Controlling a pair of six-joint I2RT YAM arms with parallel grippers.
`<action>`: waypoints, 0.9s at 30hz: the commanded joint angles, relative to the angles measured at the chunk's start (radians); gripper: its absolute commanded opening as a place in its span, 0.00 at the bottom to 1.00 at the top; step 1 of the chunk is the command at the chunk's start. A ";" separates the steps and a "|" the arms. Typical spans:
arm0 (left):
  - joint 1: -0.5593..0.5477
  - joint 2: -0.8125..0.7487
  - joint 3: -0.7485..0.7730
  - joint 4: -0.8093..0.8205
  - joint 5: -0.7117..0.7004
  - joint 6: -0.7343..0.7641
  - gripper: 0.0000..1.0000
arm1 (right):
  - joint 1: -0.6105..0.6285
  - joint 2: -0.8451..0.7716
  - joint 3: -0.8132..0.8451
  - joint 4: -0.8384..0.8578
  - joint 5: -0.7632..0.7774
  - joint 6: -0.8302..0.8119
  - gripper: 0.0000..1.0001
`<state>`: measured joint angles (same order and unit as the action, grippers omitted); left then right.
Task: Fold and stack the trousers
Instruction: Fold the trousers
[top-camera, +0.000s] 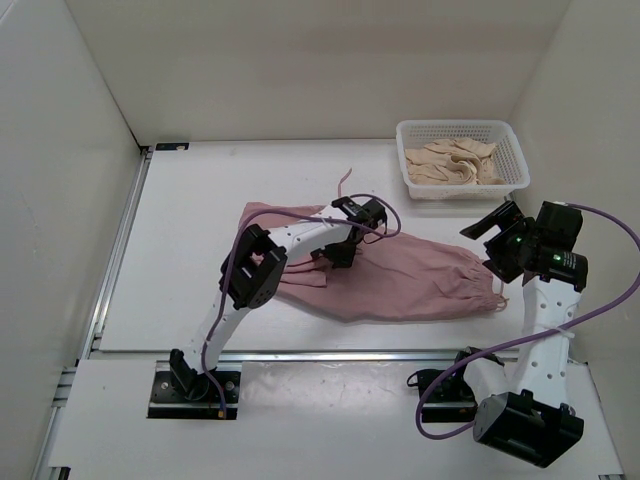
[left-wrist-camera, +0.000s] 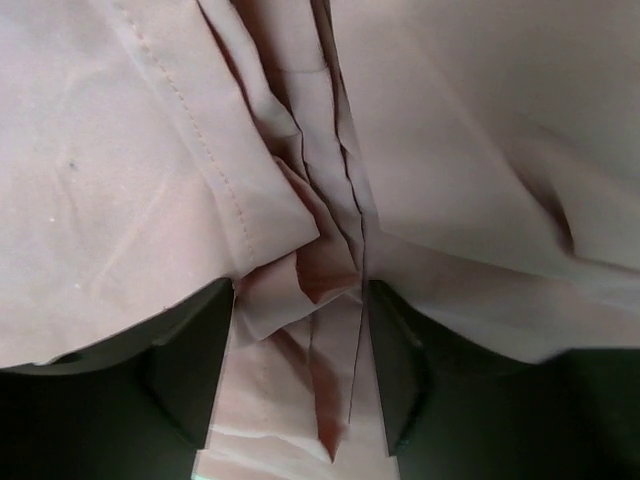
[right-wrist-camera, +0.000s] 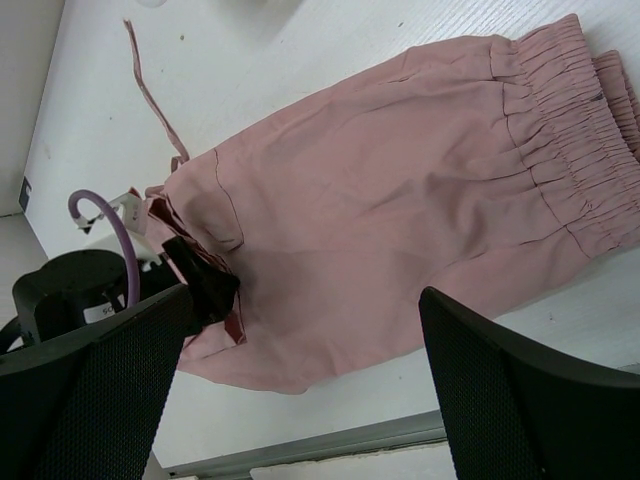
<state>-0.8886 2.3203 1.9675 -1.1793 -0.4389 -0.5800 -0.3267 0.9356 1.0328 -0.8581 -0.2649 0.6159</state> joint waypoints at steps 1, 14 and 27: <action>-0.001 0.004 -0.009 -0.005 -0.020 -0.006 0.64 | 0.003 -0.012 -0.007 0.027 -0.019 -0.025 0.99; 0.017 -0.105 0.021 -0.071 -0.101 -0.024 0.10 | 0.003 -0.012 -0.016 0.027 -0.019 -0.044 0.99; 0.070 -0.450 0.074 -0.118 -0.015 0.063 0.10 | 0.003 -0.012 -0.016 0.018 -0.019 -0.044 0.99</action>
<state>-0.8089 1.9930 2.0064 -1.2823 -0.4843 -0.5415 -0.3267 0.9356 1.0107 -0.8581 -0.2649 0.5938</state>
